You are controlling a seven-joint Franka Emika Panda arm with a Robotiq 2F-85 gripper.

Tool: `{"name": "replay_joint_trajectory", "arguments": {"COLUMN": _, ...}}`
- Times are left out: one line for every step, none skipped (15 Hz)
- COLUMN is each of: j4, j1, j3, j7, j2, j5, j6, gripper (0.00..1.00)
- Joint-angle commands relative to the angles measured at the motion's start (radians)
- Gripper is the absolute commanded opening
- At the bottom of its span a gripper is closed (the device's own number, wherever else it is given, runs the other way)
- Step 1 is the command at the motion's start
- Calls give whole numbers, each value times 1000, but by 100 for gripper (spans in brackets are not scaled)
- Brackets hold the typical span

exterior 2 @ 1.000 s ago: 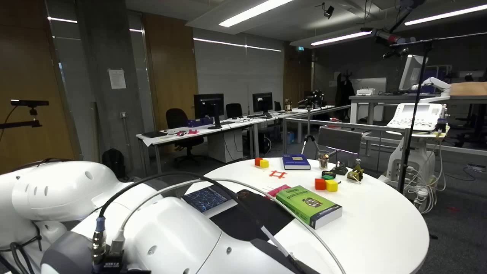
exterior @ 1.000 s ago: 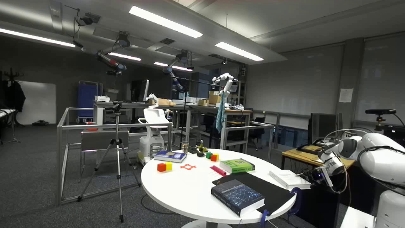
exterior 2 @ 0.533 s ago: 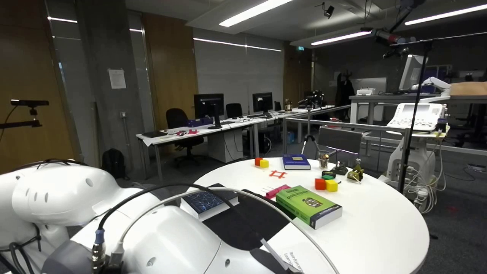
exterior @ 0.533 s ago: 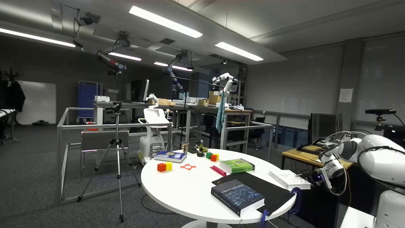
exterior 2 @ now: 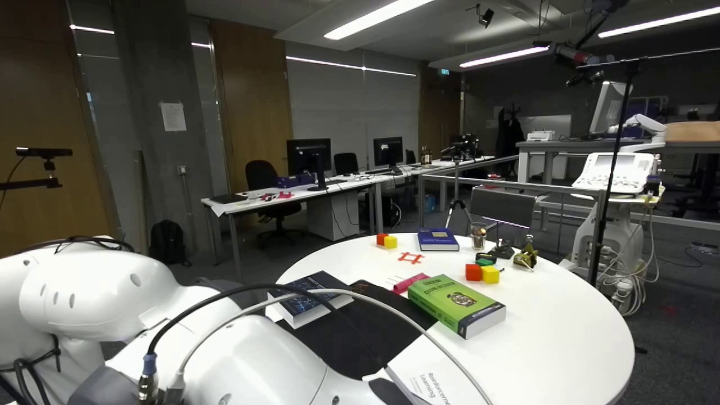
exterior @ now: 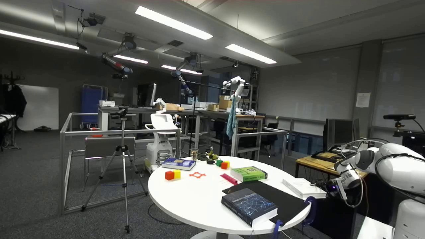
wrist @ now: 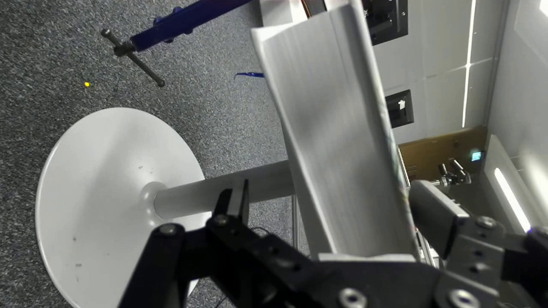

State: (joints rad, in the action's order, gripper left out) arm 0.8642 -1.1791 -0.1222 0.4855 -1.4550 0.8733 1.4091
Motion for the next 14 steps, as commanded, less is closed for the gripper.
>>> {"name": "replay_joint_trajectory", "arguments": {"j4": -43, "j1": -10, "j3": -22, "j7": 3, "j2": -29, "j5": 26, "j6": -6, "gripper": 97}}
{"name": "replay_joint_trajectory", "arguments": {"j4": -44, "j1": -9, "j3": -22, "j7": -1, "j2": -30, "j5": 28, "j6": -6, "gripper": 89}}
{"name": "replay_joint_trajectory", "arguments": {"j4": -44, "j1": -10, "j3": -22, "j7": -3, "j2": -29, "j5": 30, "j6": -6, "gripper": 73}}
{"name": "replay_joint_trajectory", "arguments": {"j4": -47, "j1": -9, "j3": -22, "j7": 1, "j2": -30, "j5": 30, "j6": -8, "gripper": 70}}
{"name": "replay_joint_trajectory", "arguments": {"j4": -50, "j1": -9, "j3": -21, "j7": 2, "j2": -29, "j5": 32, "j6": -9, "gripper": 63}}
{"name": "replay_joint_trajectory", "arguments": {"j4": -58, "j1": -9, "j3": -21, "j7": 10, "j2": -30, "j5": 32, "j6": -14, "gripper": 56}}
{"name": "replay_joint_trajectory", "arguments": {"j4": -63, "j1": -9, "j3": -21, "j7": 11, "j2": -29, "j5": 32, "j6": -16, "gripper": 47}}
{"name": "replay_joint_trajectory", "arguments": {"j4": -70, "j1": -8, "j3": -21, "j7": 14, "j2": -30, "j5": 31, "j6": -20, "gripper": 40}}
{"name": "replay_joint_trajectory", "arguments": {"j4": -74, "j1": -8, "j3": -22, "j7": 14, "j2": -30, "j5": 32, "j6": -23, "gripper": 34}}
{"name": "replay_joint_trajectory", "arguments": {"j4": -77, "j1": -7, "j3": -24, "j7": 20, "j2": -30, "j5": 34, "j6": -22, "gripper": 29}}
{"name": "replay_joint_trajectory", "arguments": {"j4": -78, "j1": -7, "j3": -23, "j7": 32, "j2": -28, "j5": 31, "j6": -23, "gripper": 28}}
{"name": "replay_joint_trajectory", "arguments": {"j4": -79, "j1": -7, "j3": -21, "j7": 54, "j2": -22, "j5": 27, "j6": -27, "gripper": 27}}
{"name": "replay_joint_trajectory", "arguments": {"j4": -77, "j1": -9, "j3": -24, "j7": 69, "j2": -17, "j5": 28, "j6": -32, "gripper": 26}}
{"name": "replay_joint_trajectory", "arguments": {"j4": -78, "j1": -10, "j3": -26, "j7": 86, "j2": -13, "j5": 29, "j6": -38, "gripper": 25}}
